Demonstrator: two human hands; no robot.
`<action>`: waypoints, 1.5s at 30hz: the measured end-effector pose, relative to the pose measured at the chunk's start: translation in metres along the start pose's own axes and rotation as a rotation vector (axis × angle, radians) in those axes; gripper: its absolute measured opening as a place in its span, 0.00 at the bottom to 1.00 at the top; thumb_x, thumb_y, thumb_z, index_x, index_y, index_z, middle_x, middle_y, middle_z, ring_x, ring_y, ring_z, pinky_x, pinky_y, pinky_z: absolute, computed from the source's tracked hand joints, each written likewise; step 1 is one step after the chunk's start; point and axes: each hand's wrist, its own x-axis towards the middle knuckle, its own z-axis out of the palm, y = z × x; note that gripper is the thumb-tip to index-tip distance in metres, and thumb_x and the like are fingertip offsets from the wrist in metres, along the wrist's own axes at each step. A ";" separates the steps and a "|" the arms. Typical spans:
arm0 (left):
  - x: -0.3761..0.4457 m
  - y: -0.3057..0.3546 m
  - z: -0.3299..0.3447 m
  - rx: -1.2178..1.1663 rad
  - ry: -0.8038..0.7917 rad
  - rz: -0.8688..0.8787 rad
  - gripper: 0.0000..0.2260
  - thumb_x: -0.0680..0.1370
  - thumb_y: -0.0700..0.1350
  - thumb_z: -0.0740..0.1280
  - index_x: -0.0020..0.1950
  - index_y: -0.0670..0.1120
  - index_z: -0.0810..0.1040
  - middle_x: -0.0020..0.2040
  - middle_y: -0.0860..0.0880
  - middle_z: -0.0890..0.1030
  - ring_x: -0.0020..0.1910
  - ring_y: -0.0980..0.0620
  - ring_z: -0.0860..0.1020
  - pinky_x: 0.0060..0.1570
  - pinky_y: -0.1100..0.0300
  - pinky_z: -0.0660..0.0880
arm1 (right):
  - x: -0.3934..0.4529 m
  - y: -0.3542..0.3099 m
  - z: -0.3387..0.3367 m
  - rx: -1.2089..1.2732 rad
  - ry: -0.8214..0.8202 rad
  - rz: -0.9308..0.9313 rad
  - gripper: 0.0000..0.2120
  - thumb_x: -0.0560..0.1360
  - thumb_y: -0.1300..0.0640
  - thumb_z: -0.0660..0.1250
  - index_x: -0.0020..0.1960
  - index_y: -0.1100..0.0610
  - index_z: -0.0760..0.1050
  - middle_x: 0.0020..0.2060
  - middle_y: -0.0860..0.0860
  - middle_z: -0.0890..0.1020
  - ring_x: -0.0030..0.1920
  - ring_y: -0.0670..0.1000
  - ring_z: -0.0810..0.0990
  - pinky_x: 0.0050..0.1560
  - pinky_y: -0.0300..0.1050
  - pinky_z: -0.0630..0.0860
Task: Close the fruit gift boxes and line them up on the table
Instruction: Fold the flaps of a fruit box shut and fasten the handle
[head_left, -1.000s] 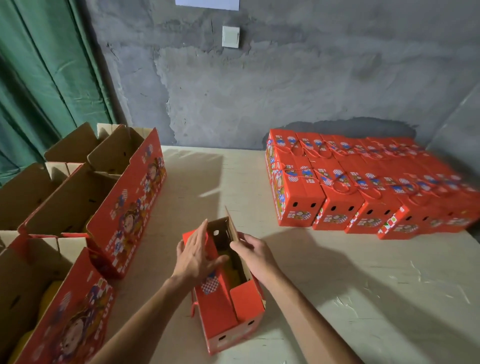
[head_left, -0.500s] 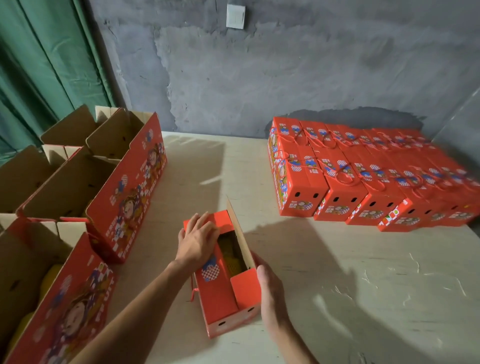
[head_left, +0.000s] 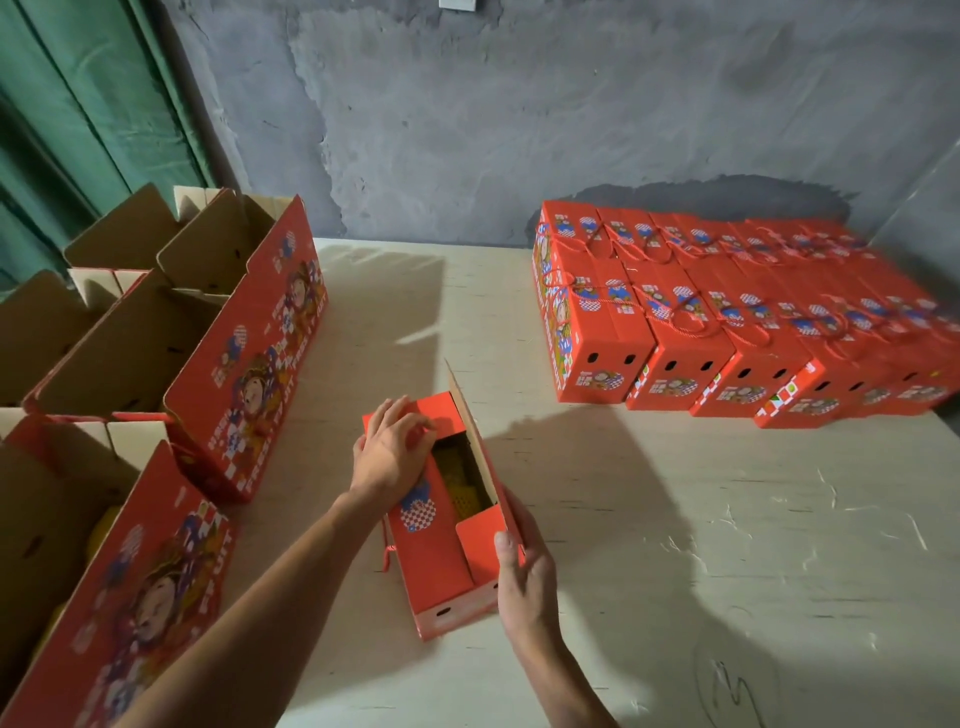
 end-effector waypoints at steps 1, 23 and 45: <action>0.000 0.000 0.000 0.003 -0.001 0.001 0.11 0.83 0.58 0.62 0.62 0.58 0.79 0.80 0.54 0.63 0.82 0.49 0.53 0.73 0.33 0.59 | 0.000 0.003 0.000 0.005 0.006 -0.004 0.31 0.72 0.24 0.63 0.64 0.43 0.77 0.51 0.37 0.85 0.52 0.44 0.84 0.50 0.33 0.79; -0.027 -0.020 -0.036 0.175 0.086 -0.185 0.09 0.79 0.63 0.64 0.54 0.67 0.83 0.65 0.55 0.73 0.65 0.48 0.66 0.62 0.43 0.60 | 0.051 0.019 -0.023 -0.377 -0.102 0.083 0.18 0.69 0.36 0.77 0.45 0.50 0.82 0.33 0.40 0.84 0.34 0.41 0.82 0.35 0.41 0.78; -0.123 -0.020 -0.017 -0.361 0.336 -0.332 0.03 0.77 0.51 0.74 0.49 0.58 0.82 0.52 0.54 0.71 0.50 0.56 0.78 0.48 0.58 0.74 | 0.116 -0.018 -0.031 -0.542 -0.125 0.033 0.44 0.72 0.22 0.39 0.72 0.46 0.71 0.65 0.54 0.81 0.64 0.58 0.79 0.61 0.49 0.74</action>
